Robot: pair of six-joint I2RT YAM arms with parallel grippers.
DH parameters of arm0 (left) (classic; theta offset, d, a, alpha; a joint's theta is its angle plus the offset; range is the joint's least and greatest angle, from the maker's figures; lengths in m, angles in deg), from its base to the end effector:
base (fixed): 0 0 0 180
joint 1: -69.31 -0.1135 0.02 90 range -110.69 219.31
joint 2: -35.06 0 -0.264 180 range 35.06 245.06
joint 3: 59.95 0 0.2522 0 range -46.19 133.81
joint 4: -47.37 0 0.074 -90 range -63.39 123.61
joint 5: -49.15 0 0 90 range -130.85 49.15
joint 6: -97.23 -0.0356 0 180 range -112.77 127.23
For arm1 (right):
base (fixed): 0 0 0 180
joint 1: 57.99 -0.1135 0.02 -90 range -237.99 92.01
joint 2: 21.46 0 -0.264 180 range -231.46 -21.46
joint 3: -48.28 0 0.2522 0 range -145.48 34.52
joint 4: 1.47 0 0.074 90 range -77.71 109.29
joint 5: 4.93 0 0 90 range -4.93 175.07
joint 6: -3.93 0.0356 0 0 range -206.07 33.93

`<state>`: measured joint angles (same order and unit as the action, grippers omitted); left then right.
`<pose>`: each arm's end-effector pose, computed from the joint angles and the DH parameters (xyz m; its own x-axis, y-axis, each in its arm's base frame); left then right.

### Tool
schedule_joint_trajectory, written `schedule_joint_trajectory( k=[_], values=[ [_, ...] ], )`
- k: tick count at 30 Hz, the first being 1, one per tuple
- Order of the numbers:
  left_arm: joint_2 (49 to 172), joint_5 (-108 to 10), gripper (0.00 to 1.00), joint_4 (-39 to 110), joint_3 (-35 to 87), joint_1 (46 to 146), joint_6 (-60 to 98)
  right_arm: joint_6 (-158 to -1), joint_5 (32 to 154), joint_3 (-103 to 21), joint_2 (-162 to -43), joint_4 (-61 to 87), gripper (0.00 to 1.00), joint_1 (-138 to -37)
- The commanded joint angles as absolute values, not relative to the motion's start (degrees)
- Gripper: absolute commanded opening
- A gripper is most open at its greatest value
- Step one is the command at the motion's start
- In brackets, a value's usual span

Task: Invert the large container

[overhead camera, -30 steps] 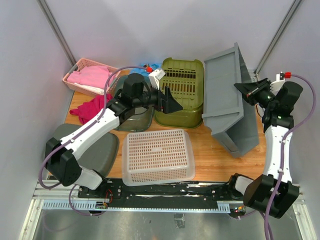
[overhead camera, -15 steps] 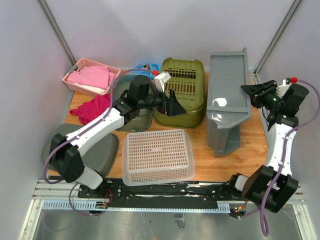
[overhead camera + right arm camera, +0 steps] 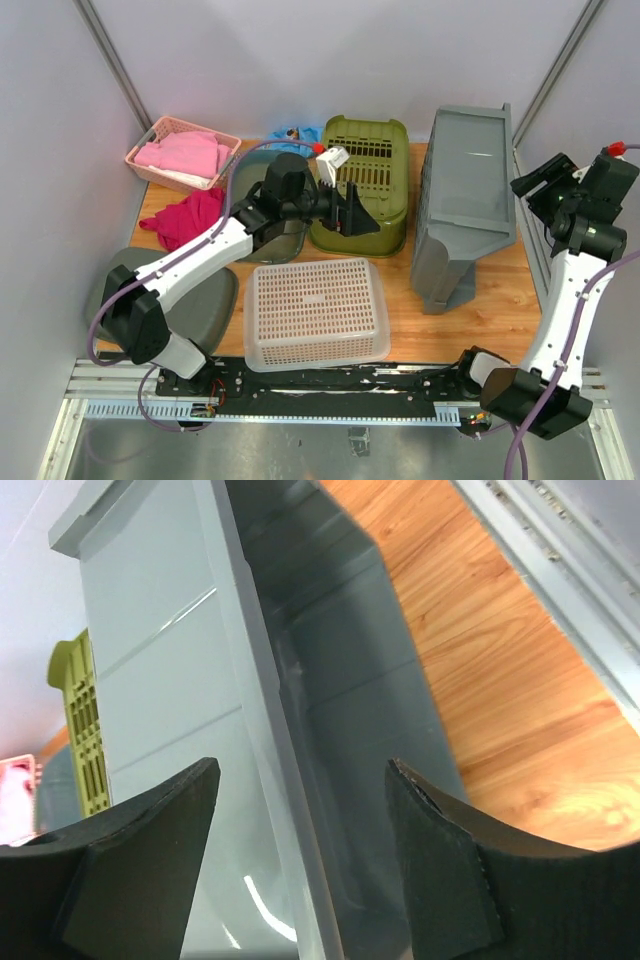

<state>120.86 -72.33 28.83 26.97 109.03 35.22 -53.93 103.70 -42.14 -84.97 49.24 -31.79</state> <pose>0.2592 -0.2395 0.3505 -0.6390 0.0105 -0.7692 0.7116 0.3879 -0.5858 0.2075 -0.0894 0.4205 -0.2235 0.6718 -0.7062 0.3248 0.7344 0.5959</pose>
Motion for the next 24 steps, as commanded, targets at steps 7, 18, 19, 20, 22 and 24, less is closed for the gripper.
schedule_joint_trajectory(
  k=[7,18,19,20,22,24],
  values=[
    [124.21,-70.78,0.86,31.82,31.41,115.57,36.59,-62.52,88.99,-53.20,-81.00,63.91,0.65,-43.32],
    [124.60,-67.23,0.86,33.75,30.87,116.68,39.39,-61.95,80.56,-58.32,-73.97,87.32,0.64,-58.33],
    [124.64,-66.47,0.86,34.00,30.84,116.68,39.82,-61.96,80.76,-58.89,-73.44,89.48,0.64,-58.40],
    [124.76,-65.95,0.86,34.23,30.87,116.68,40.03,-62.20,81.26,-59.24,-72.96,91.09,0.64,-58.42],
    [125.28,-65.70,0.86,34.59,31.24,116.68,40.24,-62.94,82.84,-59.61,-72.14,93.54,0.65,-58.43],
    [126.07,-65.95,0.86,34.83,31.81,116.68,40.49,-64.14,86.05,-58.79,-71.47,94.76,0.65,-58.43]
  ],
)
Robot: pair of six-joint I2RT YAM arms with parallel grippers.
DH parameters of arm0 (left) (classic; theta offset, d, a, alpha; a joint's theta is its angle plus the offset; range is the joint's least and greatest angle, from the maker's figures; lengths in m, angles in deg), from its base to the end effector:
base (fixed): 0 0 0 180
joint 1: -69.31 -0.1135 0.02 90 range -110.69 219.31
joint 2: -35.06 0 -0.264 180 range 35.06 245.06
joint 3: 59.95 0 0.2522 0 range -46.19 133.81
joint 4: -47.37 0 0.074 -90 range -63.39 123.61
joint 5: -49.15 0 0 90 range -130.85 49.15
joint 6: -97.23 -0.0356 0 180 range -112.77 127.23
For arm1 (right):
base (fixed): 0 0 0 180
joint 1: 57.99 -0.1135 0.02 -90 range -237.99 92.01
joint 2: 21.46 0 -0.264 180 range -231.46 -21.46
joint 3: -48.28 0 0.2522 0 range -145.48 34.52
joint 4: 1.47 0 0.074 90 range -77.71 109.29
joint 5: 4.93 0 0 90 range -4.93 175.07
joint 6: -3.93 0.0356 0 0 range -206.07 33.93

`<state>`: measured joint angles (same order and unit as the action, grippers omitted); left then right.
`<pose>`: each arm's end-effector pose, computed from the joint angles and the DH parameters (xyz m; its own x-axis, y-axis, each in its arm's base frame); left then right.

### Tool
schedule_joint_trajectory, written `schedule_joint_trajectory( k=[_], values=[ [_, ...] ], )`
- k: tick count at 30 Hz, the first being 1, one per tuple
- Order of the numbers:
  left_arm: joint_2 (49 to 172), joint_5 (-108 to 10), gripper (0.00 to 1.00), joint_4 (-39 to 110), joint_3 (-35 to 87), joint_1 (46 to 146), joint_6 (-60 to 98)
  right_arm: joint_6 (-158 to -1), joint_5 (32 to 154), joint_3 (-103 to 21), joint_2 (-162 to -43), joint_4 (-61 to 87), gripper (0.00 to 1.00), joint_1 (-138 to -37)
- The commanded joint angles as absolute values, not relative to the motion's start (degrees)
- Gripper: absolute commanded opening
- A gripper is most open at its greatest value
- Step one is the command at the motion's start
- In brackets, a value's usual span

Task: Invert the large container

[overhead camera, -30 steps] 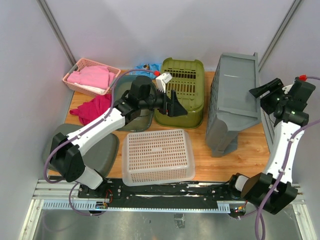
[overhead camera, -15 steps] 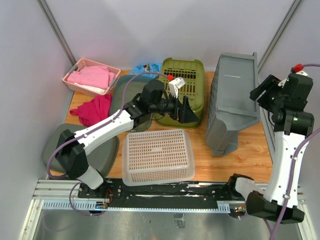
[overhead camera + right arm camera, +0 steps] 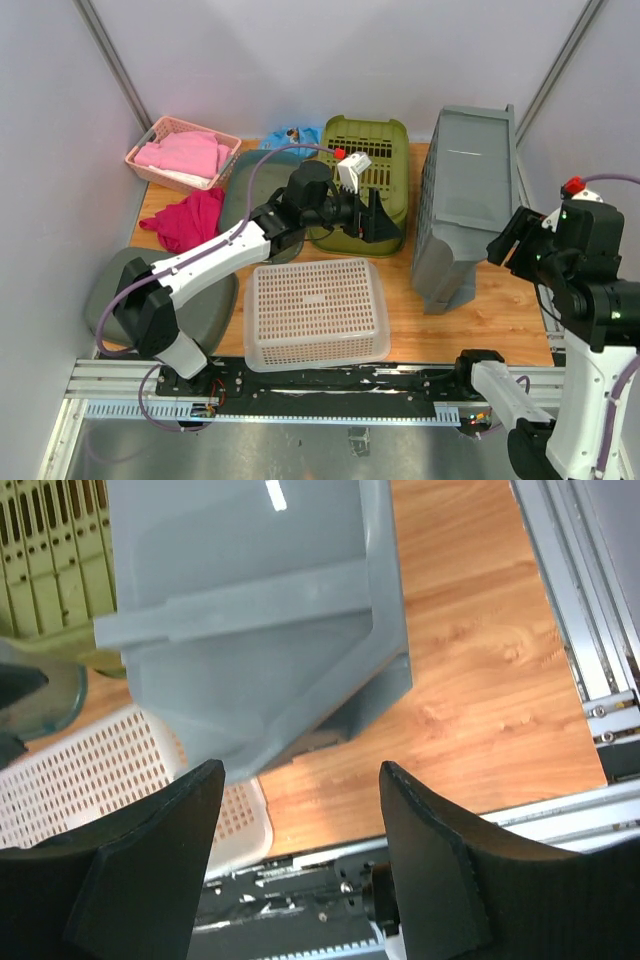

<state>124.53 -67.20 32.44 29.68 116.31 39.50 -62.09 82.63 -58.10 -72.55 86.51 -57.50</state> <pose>0.2423 -0.2830 0.3512 -0.6532 -0.0011 -0.7572 0.7088 0.3509 -0.6119 0.0900 -0.0023 0.4671 -0.4754 0.4101 -0.7783 0.2600 0.9107 0.3210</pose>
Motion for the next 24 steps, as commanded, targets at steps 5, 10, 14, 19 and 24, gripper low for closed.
schedule_joint_trajectory(
  k=[5,10,14,19,24],
  values=[
    [126.69,-65.93,0.86,35.65,31.73,116.68,41.11,-65.53,100.31,-52.85,-68.44,91.19,0.71,-58.43],
    [126.64,-65.85,0.86,36.84,30.69,116.77,42.23,-63.50,100.88,-47.54,-66.43,87.18,0.72,-58.43],
    [126.67,-66.03,0.86,37.34,30.45,116.85,42.31,-62.38,100.90,-44.31,-65.42,82.66,0.72,-58.43],
    [127.18,-66.38,0.86,37.06,30.72,116.90,42.30,-62.22,101.89,-43.03,-66.51,80.92,0.72,-59.11],
    [127.76,-66.29,0.86,37.30,30.92,116.94,42.36,-62.44,97.65,-43.71,-67.76,81.32,0.73,-61.38]
  ],
)
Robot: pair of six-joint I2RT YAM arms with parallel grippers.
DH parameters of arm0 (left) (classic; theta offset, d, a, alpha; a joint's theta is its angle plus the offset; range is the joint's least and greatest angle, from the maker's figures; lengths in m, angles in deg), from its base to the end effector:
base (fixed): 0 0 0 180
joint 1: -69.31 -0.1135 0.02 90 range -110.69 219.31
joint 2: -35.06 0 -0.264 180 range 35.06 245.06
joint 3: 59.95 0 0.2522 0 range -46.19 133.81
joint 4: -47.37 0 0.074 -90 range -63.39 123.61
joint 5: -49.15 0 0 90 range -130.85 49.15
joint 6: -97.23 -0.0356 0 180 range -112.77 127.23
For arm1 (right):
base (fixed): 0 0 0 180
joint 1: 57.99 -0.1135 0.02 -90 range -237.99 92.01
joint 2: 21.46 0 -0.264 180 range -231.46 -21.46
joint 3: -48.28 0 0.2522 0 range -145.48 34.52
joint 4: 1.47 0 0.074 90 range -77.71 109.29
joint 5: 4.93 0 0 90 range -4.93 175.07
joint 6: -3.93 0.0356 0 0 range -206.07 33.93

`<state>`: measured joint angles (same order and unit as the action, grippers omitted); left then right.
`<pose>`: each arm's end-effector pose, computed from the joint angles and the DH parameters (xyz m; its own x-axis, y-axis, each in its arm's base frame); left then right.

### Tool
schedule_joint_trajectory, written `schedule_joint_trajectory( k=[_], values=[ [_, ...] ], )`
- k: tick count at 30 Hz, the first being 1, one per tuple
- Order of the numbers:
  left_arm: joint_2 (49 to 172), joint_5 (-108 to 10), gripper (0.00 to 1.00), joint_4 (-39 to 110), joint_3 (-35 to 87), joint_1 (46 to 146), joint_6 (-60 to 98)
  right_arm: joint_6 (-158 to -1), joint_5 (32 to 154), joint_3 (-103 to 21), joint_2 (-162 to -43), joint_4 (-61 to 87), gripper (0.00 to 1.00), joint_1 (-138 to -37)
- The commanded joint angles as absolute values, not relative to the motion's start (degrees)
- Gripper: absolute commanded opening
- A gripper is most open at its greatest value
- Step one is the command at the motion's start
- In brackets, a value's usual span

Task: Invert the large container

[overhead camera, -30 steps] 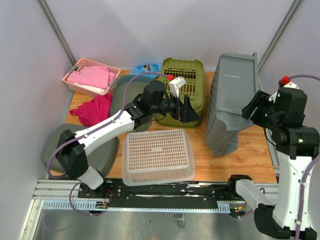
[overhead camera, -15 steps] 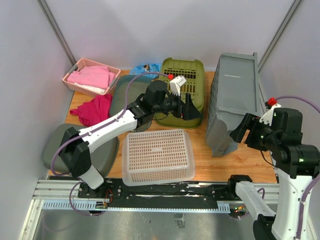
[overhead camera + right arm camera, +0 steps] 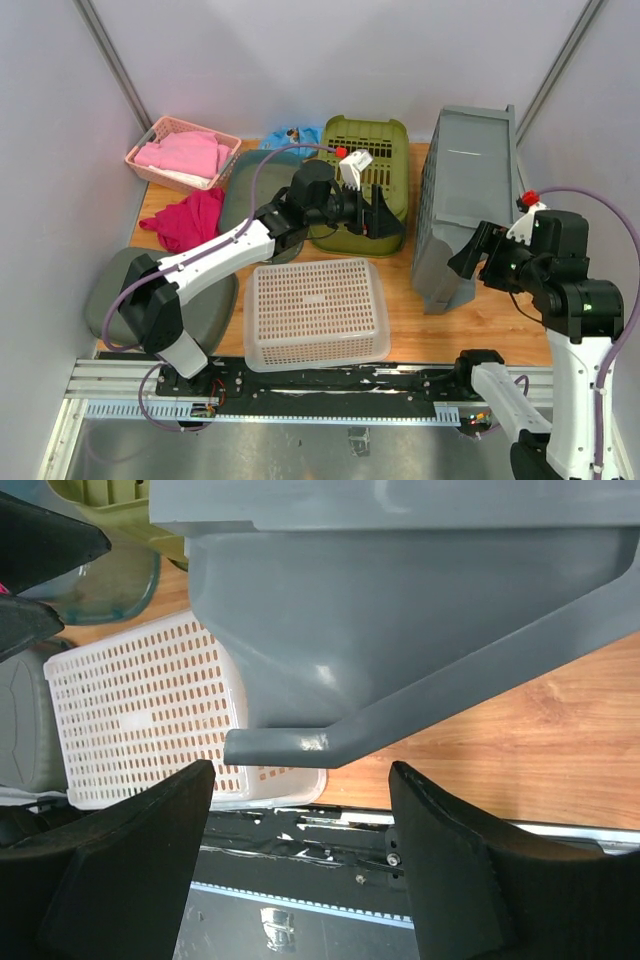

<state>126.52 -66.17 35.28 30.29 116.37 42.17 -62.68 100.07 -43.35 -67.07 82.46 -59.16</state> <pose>0.2492 -0.2902 0.3476 -0.6699 -0.0400 -0.7413 0.6851 0.3516 -0.6380 0.0958 0.0112 0.4170 -0.6527 0.3702 -0.6610 0.0384 0.8875 0.4592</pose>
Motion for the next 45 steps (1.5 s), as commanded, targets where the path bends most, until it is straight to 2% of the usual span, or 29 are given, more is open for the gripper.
schedule_joint_trajectory(
  k=[1,7,12,14,18,22,25,28,34,36,37,38,41,44,45],
  values=[
    [127.99,-66.38,0.86,37.30,31.04,116.94,42.38,-62.32,97.06,-43.58,-68.25,81.25,0.72,-62.03],
    [129.15,-66.73,0.86,36.89,31.80,116.94,42.30,-61.66,86.49,-45.09,-71.92,81.88,0.73,-70.11],
    [129.95,-66.58,0.86,36.61,32.36,116.94,42.21,-59.06,74.13,-46.68,-75.62,85.05,0.61,-81.99],
    [130.36,-66.77,0.86,36.63,32.55,116.93,42.29,-57.35,69.40,-47.05,-76.85,86.77,0.59,-85.72],
    [130.46,-66.78,0.86,36.61,32.48,116.94,42.22,-55.27,62.12,-47.62,-78.58,89.07,0.64,-88.99],
    [130.60,-67.04,0.86,36.53,32.47,116.94,42.06,-56.39,61.17,-46.39,-78.58,87.28,0.72,-89.27],
    [130.57,-67.09,0.86,36.27,32.47,116.94,41.81,-57.40,61.71,-45.63,-77.78,85.07,0.71,-89.26],
    [130.56,-67.06,0.86,36.20,32.37,116.94,41.62,-57.22,62.11,-44.20,-76.27,82.98,0.57,-89.28],
    [130.72,-67.31,0.86,36.18,32.23,116.94,41.63,-55.01,61.30,-40.60,-72.45,79.25,0.23,-89.26],
    [130.64,-67.37,0.86,36.00,32.21,116.94,41.53,-54.26,60.10,-39.93,-71.45,78.85,0.15,-89.18],
    [130.59,-67.31,0.86,35.98,32.24,116.94,41.50,-53.95,58.37,-39.82,-70.99,78.84,0.05,-89.17],
    [130.56,-67.24,0.86,35.90,32.24,116.94,41.43,-53.71,57.14,-39.81,-70.57,78.83,0.01,-89.11],
    [130.56,-67.30,0.86,35.61,32.36,116.94,41.25,-55.25,56.91,-40.34,-69.66,77.48,0.03,-88.78],
    [130.59,-67.34,0.86,35.45,32.29,116.94,41.13,-57.57,57.51,-41.23,-69.48,76.89,0.34,-88.75],
    [130.56,-67.32,0.86,35.45,32.30,116.94,41.15,-58.13,57.41,-41.45,-69.22,76.89,0.42,-88.74]
  ],
)
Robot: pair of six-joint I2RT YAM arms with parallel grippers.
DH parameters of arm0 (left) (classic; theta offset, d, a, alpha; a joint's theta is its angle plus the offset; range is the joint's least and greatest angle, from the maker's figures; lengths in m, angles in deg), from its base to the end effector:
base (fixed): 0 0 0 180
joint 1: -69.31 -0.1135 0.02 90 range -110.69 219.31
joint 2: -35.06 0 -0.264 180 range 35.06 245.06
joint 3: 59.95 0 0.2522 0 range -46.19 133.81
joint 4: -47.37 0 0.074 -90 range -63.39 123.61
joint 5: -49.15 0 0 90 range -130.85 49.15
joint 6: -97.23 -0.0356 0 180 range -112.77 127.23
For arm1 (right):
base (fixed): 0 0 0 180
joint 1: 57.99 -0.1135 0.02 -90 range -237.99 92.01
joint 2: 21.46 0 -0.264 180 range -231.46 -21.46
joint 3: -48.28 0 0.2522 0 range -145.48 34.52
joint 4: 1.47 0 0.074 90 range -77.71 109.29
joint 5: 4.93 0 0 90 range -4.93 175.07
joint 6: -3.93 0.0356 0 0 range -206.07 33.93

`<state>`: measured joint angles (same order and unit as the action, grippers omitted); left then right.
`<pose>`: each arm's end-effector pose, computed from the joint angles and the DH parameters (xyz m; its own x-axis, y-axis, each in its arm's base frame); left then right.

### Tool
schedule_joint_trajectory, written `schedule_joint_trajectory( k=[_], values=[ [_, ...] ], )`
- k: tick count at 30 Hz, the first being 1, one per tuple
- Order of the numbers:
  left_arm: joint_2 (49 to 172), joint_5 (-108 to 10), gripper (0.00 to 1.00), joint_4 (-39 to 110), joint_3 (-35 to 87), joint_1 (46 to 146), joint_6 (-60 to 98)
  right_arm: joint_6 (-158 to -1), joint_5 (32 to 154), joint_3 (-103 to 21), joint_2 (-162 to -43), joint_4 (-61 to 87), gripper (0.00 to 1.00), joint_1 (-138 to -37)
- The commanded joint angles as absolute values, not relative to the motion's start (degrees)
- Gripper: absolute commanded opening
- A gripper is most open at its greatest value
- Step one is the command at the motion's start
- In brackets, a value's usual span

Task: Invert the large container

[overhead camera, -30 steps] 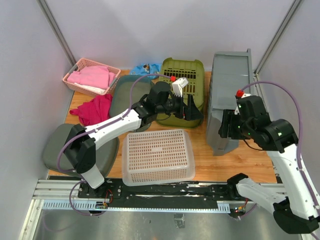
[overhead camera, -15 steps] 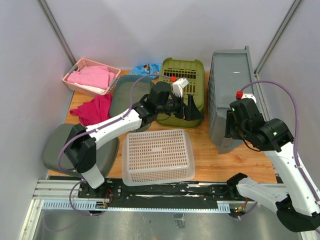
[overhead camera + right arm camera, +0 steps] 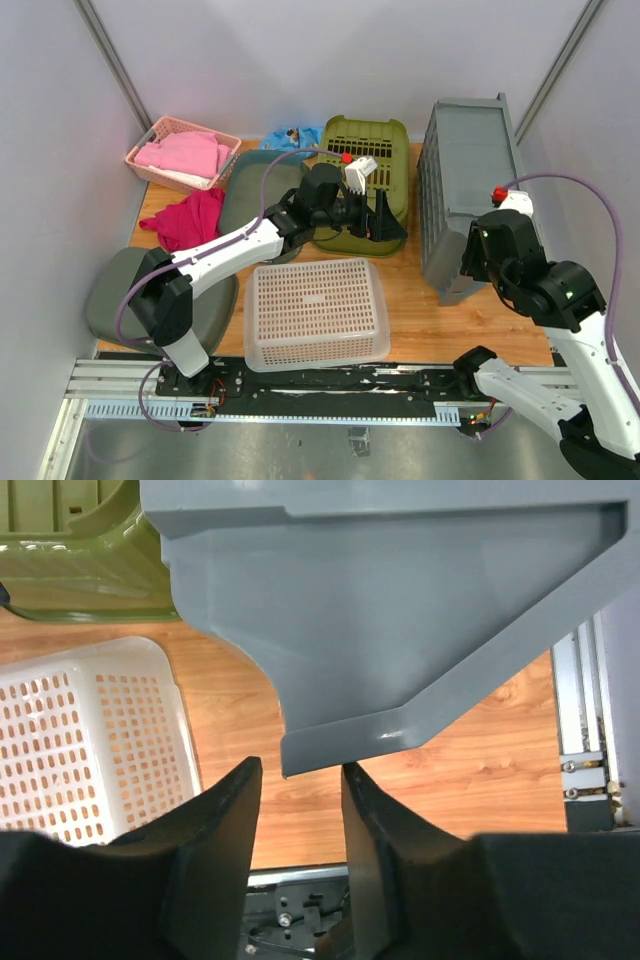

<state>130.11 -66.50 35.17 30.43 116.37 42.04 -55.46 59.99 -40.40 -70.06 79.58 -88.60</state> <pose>0.2586 -0.3005 0.3252 -0.7001 -0.0030 -0.7140 0.6607 0.3765 -0.6494 0.1098 0.0474 0.4042 -0.5802 0.1926 -0.7914 0.1275 0.9811 0.1453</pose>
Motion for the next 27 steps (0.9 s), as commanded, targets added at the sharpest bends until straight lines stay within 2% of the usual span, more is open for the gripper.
schedule_joint_trajectory(
  k=[1,2,7,20,27],
  values=[
    [130.58,-67.31,0.86,35.41,32.30,116.94,41.10,-58.77,57.27,-41.61,-68.93,76.87,0.48,-88.75],
    [130.54,-67.36,0.86,35.46,32.32,116.94,41.10,-59.48,57.21,-41.66,-68.66,76.73,0.53,-88.72],
    [130.70,-67.41,0.86,35.45,32.36,116.95,41.08,-64.21,57.90,-41.20,-66.54,74.74,0.60,-88.74],
    [132.23,-67.96,0.86,35.12,33.65,116.94,41.24,-70.92,56.61,-29.90,-58.38,66.23,0.68,-88.74],
    [132.56,-67.86,0.86,34.62,34.13,116.94,41.07,-73.61,55.90,-19.51,-50.80,55.64,0.70,-88.71]
  ],
)
